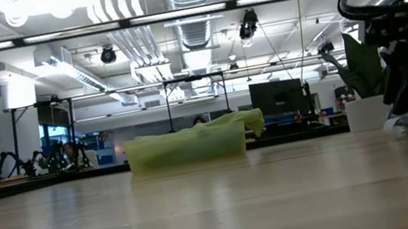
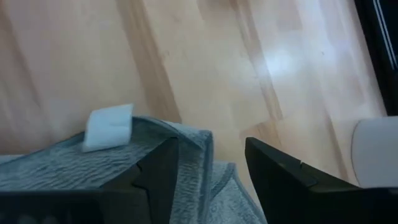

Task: Roll microfiber towels into tight, uniform cylinder then place into a basket
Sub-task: Roll the gray towel

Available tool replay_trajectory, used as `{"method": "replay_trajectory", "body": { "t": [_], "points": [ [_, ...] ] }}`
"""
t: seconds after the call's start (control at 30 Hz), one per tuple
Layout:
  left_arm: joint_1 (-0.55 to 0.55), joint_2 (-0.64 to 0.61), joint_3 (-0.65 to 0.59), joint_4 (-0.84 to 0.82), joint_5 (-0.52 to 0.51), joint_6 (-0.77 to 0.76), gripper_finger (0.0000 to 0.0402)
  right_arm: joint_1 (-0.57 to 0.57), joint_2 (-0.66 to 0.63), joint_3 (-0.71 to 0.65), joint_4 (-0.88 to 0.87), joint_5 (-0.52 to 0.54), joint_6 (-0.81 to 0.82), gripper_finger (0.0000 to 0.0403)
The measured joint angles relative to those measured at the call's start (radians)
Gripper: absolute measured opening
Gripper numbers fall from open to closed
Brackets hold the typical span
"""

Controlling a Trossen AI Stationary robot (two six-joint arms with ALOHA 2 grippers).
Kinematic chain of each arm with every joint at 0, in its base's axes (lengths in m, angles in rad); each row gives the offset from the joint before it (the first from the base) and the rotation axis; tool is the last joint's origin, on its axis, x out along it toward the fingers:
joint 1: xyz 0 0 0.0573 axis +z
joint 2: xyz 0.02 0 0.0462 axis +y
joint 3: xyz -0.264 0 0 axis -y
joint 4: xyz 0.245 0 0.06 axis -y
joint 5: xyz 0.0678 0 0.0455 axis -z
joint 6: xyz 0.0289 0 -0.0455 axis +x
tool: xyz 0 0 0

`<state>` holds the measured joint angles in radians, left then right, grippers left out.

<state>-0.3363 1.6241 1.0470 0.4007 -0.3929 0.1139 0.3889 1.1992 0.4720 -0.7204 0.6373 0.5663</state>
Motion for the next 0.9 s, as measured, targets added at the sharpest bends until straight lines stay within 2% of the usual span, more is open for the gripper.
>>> {"method": "replay_trajectory", "body": {
  "t": [0.27, 0.43, 0.67, 0.9],
  "points": [
    [0.0, 0.0, 0.0, 0.0, 0.0, 0.0, 0.0, -0.01, 0.026, -0.003, 0.026, -0.005, -0.027, 0.0173],
    [0.0, 0.0, 0.0, 0.0, 0.0, 0.0, 0.0, -0.01, 0.089, -0.004, 0.098, -0.007, -0.12, 0.0173],
    [0.0, 0.0, 0.0, 0.0, 0.0, 0.0, 0.0, -0.01, 0.178, -0.001, 0.103, -0.001, -0.122, 0.017],
    [0.0, 0.0, 0.0, 0.0, 0.0, 0.0, 0.0, -0.01, 0.194, 0.02, 0.093, 0.008, -0.13, 0.0128]
  ]
}}
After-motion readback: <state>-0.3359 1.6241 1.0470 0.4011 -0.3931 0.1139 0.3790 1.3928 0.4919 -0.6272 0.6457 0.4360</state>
